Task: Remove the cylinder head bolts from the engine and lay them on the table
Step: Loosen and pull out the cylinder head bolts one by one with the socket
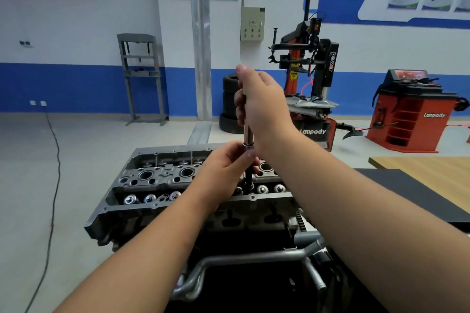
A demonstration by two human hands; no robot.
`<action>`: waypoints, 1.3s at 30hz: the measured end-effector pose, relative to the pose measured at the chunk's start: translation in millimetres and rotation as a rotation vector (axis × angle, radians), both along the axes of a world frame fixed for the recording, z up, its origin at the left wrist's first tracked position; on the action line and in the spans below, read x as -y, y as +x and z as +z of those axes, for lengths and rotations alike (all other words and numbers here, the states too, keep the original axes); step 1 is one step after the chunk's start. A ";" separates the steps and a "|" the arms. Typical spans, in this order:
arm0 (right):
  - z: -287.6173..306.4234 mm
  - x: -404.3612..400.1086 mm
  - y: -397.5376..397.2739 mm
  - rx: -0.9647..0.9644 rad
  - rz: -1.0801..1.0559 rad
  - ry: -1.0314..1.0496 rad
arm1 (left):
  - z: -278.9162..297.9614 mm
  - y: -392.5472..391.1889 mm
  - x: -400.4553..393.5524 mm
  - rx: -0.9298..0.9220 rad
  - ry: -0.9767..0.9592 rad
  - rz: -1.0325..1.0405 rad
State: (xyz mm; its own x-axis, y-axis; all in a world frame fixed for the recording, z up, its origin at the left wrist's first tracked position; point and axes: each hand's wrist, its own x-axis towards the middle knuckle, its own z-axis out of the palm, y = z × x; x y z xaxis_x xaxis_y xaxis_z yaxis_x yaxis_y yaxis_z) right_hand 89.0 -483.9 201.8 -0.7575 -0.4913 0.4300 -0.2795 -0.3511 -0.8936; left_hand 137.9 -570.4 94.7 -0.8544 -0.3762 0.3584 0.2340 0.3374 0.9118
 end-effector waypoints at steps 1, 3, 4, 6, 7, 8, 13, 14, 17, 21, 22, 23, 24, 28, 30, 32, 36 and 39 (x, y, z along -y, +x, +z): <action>-1.2 2.0 3.2 -0.012 -0.065 -0.004 | 0.3 -1.3 -0.6 -0.008 0.003 0.019; -3.4 5.2 7.4 -0.013 -0.060 -0.031 | 0.2 -2.9 0.1 -0.013 0.007 0.038; -3.7 5.5 7.3 -0.011 -0.024 -0.048 | 0.0 -2.9 0.7 -0.014 0.011 0.040; -0.4 1.5 1.8 0.024 0.112 -0.046 | -1.2 -1.9 2.8 -0.015 0.023 0.023; 3.0 -1.9 -2.7 0.049 0.211 -0.011 | -1.6 -0.9 4.0 -0.015 0.026 0.004; 6.0 -5.7 -7.5 0.065 0.305 0.031 | -1.9 0.8 4.3 -0.009 0.021 -0.017; 5.1 -17.9 -14.3 0.087 0.369 0.016 | -2.1 2.6 2.5 0.014 -0.050 -0.034; 2.7 -16.4 -10.2 0.077 0.289 -0.007 | -2.0 1.6 2.1 0.003 -0.050 -0.021; -4.6 -7.1 2.3 -0.004 -0.065 -0.035 | -2.2 -1.9 2.4 -0.009 -0.063 0.016; -0.2 -9.1 -3.5 0.041 0.153 -0.055 | -3.5 -2.4 3.2 -0.055 -0.017 -0.005; 4.2 -12.4 -7.2 0.063 0.279 -0.011 | -3.9 -1.5 3.7 -0.065 0.008 -0.013; 8.2 -14.8 -12.0 0.074 0.366 0.043 | -3.6 -0.7 4.1 -0.064 0.015 -0.024; 11.2 -15.9 -15.8 0.071 0.418 0.085 | -2.8 0.6 3.7 -0.052 0.005 -0.044; 12.8 -14.7 -17.4 0.062 0.443 0.124 | -0.6 2.8 2.1 -0.013 -0.020 -0.091; 11.6 -12.5 -13.2 0.094 0.393 0.098 | -1.1 1.4 2.1 -0.042 0.000 -0.055; 9.4 -7.3 -6.4 0.095 0.221 0.061 | -3.2 -1.0 2.2 -0.066 0.031 -0.014; 0.6 3.4 10.1 -0.018 -0.045 0.025 | -3.1 -3.2 3.7 -0.051 0.024 0.065; -1.4 1.1 5.5 -0.023 0.084 -0.063 | -4.1 -0.9 6.8 -0.031 0.008 0.004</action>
